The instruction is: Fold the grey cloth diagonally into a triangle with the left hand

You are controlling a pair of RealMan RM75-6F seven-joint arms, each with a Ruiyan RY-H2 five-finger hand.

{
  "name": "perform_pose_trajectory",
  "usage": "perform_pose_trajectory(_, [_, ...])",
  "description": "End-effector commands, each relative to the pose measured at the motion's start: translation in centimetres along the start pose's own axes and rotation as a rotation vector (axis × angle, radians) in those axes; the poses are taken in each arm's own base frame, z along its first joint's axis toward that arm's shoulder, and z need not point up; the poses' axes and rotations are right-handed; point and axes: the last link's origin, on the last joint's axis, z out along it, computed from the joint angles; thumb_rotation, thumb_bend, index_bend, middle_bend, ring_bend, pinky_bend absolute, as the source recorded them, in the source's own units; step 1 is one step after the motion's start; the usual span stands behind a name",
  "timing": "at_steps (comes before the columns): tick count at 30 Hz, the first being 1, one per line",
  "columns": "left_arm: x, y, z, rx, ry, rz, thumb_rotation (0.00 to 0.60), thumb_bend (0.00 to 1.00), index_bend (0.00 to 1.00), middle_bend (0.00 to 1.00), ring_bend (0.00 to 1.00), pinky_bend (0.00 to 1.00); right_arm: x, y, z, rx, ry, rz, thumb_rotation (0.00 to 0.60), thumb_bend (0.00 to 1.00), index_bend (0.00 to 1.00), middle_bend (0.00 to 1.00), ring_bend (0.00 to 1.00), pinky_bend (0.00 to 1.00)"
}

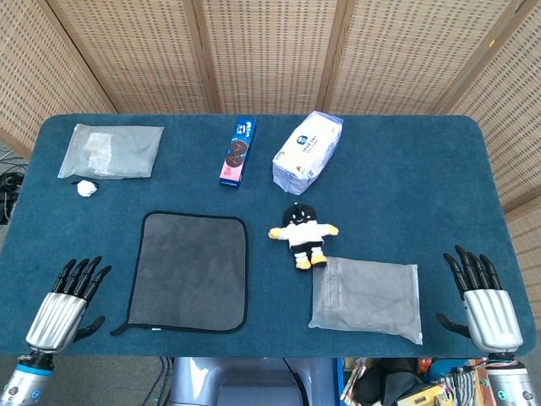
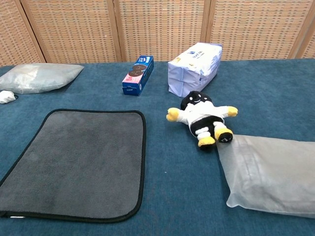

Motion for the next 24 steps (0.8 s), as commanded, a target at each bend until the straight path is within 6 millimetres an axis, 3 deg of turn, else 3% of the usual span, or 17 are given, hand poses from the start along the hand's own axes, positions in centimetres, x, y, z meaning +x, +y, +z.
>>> perform_pose_trajectory(1, [-1.4,0.4,-0.1,-0.021,-0.04,-0.003,0.6,0.23,0.24,0.0,0.0,0.0,0.1,0.0,0.0,-0.001,0.003,0.003,0.6,0.0,0.0,0.0,0.0,0.0])
perform_pose_trajectory(6, [-2.3,0.9,0.2,-0.039,-0.044,0.003,0.6,0.23,0.31,0.0,0.0,0.0,0.2,0.2,0.0,-0.005,0.008,0.009,0.6,0.0,0.0,0.0,0.0,0.0])
perform_pose_trajectory(24, [-5.0,1.9,0.8,-0.077,-0.1,0.069,0.6,0.24,0.31,0.0,0.0,0.0,0.5,0.4,0.0,-0.011,0.02,0.027,0.6,0.0,0.0,0.0,0.0,0.0])
